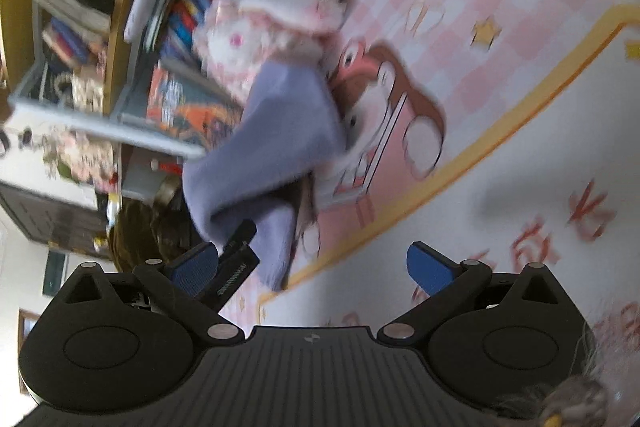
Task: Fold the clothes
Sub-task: 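Grasp the lavender sweater hem with the left gripper while the right gripper grasps it too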
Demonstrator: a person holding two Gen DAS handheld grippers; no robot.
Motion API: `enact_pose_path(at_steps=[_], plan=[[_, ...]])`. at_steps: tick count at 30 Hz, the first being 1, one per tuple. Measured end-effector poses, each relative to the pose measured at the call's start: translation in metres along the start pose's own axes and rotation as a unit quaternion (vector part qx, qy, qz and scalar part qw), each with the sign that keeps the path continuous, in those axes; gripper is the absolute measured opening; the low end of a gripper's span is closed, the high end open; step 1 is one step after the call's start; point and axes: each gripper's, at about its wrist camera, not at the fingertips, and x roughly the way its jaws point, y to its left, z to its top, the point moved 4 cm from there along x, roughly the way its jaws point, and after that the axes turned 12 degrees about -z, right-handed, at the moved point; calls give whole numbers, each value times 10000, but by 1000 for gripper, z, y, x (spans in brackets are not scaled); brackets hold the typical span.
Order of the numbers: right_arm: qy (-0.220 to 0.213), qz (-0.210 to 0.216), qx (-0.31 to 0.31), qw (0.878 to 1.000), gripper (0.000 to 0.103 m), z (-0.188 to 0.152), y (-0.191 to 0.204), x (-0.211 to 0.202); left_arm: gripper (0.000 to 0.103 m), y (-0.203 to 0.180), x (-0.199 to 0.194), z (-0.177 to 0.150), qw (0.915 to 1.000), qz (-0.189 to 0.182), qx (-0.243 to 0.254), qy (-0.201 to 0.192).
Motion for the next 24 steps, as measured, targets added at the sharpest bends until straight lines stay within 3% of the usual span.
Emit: enact_pose_path(at_steps=[1, 2, 6, 13, 17, 18, 19, 21, 24], plan=[[-84, 10, 89, 9999, 102, 7, -3, -3, 17, 4, 1, 4, 10000, 32, -48, -77], [-127, 54, 231, 9996, 102, 13, -6, -5, 13, 7, 2, 8, 9998, 64, -96, -154], [-105, 459, 543, 9974, 102, 24, -3, -2, 9, 1, -37, 18, 9982, -334, -158, -467], [809, 1079, 1485, 9797, 102, 4, -3, 47, 9, -22, -114, 28, 9900, -1051, 28, -946], [1050, 1284, 1921, 9673, 96, -2, -5, 59, 9, -22, -134, 19, 9891, -1167, -258, -866], [1061, 1271, 1966, 9664, 79, -2, -6, 60, 9, -21, -138, 16, 9891, -1155, -307, -857], [1073, 1237, 1996, 9661, 47, -2, -7, 61, 9, -19, -140, 14, 9897, -1118, -327, -838], [1113, 1245, 1962, 9662, 14, 0, -8, 59, 9, -14, -145, 11, 9898, -1113, -396, -795], [745, 1696, 1564, 9702, 11, 17, 2, 34, 9, -12, -160, 16, 9851, -1370, -422, -948]])
